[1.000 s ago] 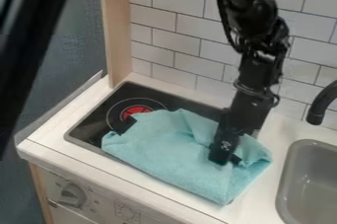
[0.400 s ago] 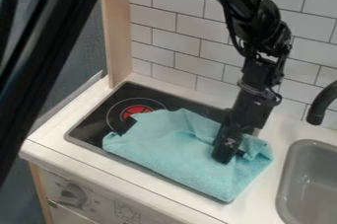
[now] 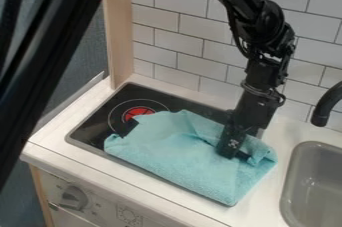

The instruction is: Unfold the cloth to top

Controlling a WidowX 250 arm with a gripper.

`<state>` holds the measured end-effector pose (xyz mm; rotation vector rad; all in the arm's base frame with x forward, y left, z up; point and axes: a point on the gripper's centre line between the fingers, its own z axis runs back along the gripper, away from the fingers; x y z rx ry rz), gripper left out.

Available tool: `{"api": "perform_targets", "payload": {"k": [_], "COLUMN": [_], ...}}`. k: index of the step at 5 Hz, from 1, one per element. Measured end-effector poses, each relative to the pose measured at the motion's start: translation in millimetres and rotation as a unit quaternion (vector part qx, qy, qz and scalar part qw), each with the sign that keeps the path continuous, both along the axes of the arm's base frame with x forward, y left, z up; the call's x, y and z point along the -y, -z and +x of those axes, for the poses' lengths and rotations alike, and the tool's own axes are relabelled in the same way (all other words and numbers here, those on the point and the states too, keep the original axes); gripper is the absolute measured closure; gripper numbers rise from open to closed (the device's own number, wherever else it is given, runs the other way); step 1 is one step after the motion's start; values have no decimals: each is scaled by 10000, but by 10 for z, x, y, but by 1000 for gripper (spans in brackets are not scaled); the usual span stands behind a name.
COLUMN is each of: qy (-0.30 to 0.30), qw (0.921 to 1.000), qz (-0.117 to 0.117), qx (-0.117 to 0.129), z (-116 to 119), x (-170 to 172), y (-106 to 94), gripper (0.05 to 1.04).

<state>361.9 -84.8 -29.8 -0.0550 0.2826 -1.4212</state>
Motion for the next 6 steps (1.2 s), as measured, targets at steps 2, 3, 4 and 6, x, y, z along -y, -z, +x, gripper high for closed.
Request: {"api": "perform_targets", "payload": {"k": [2, 3, 4, 6], "qy": [73, 20, -35, -128], "qw": [10000, 9999, 9996, 9988], "qz": [-67, -129, -274, -453], "qx": [-9, -34, -32, 133], "z": [-9, -56, -50, 61], "x": [6, -19, -14, -8], "y": [12, 9, -33, -127], "gripper": [1008, 1026, 1028, 1028]}}
